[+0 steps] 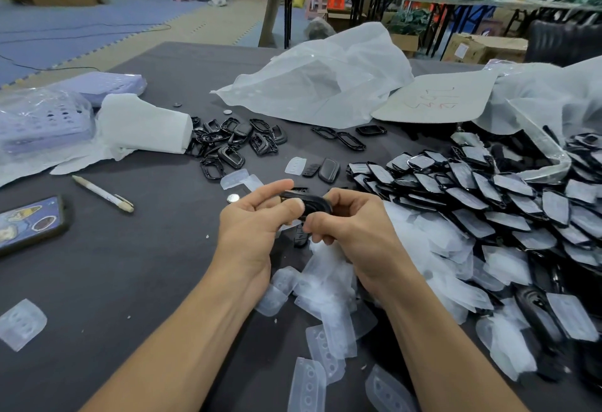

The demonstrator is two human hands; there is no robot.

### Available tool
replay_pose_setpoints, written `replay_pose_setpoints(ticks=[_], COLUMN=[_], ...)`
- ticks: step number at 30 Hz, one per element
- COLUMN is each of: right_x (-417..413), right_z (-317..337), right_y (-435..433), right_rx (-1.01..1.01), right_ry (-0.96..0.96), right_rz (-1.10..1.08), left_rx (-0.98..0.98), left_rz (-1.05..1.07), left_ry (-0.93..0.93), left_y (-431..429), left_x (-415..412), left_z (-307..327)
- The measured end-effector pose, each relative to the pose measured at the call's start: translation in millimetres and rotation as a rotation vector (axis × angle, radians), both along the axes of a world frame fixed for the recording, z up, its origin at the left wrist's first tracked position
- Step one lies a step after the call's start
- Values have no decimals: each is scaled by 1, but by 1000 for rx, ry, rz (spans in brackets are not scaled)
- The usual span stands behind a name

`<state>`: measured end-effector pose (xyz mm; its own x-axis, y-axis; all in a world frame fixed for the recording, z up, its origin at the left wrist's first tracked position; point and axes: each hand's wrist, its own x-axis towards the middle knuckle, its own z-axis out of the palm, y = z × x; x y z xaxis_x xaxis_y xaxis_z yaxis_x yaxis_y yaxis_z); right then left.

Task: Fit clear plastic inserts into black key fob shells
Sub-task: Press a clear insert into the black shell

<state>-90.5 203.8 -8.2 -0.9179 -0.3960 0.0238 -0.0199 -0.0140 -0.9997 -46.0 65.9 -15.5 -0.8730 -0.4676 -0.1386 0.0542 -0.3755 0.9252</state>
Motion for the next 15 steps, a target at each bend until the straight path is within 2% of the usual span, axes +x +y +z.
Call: replay_pose_setpoints(ticks=[6, 8, 10, 15], right_x=[2, 3, 4, 2], right_z=[-5, -6, -7, -7], right_y=[-7, -10, -12, -10], right_rx=[-3, 16, 33, -13], right_ry=[7, 13, 20, 11], right_rz=[-31, -49, -73, -104], left_rx=[-404, -453, -401, 66], left_rz=[93, 119, 93, 4], left_ry=[15, 28, 53, 37], left_y=[-7, -8, -8, -9], left_x=[-2, -2, -2, -1], left_z=[-3, -5, -5, 2])
